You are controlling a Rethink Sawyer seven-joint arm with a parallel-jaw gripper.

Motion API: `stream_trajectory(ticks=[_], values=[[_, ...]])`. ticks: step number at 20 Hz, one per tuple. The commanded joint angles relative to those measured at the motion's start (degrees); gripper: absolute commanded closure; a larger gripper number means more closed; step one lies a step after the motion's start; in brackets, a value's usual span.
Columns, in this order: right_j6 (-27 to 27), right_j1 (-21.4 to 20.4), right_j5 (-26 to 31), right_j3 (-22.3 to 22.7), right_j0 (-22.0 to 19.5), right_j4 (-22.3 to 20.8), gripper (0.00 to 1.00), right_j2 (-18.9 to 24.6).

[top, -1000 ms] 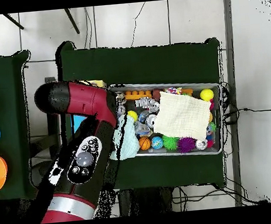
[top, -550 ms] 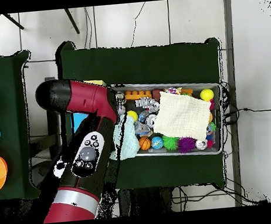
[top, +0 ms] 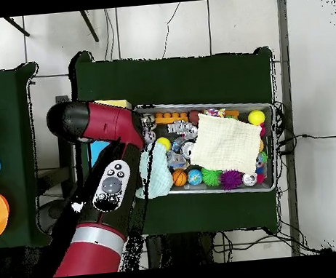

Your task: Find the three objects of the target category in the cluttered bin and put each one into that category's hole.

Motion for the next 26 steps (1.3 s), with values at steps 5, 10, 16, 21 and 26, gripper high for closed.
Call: stream_trajectory(ticks=[5, 10, 16, 21, 26], values=[[10.8, 4.3, -4.4, 8.6, 1.7, -0.6, 1.0, 9.8], [10.6, 4.5, -9.7, 8.0, 1.7, -1.5, 1.0, 8.3], [13.0, 3.0, -9.4, 7.7, 3.0, -1.9, 1.0, 4.7], [10.9, -6.0, -1.5, 8.1, 2.7, -3.0, 1.0, 1.7], [11.5, -9.1, 3.0, 5.5, 2.5, -4.3, 1.0, -0.7]])
